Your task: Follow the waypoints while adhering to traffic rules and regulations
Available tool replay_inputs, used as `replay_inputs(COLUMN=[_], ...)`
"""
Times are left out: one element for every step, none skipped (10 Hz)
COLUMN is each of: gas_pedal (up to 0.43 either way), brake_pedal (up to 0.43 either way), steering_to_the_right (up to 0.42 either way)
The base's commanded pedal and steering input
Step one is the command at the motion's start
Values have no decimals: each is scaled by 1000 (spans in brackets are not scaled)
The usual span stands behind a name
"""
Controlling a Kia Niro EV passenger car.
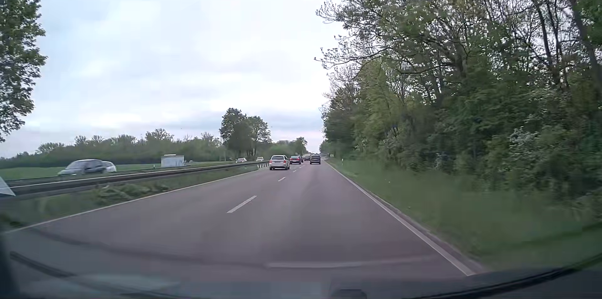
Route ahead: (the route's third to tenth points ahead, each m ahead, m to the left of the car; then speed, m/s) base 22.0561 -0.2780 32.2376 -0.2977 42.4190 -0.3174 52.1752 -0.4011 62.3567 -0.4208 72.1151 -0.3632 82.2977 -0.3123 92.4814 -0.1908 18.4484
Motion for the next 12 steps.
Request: replay_inputs(gas_pedal=[169, 169, 169, 169, 169, 157, 157, 157, 157, 150, 150, 150], brake_pedal=[0, 0, 0, 0, 0, 0, 0, 0, 0, 0, 0, 0], steering_to_the_right=[-2, -2, -2, -2, -2, -2, -2, -2, -2, -2, -2, -2])
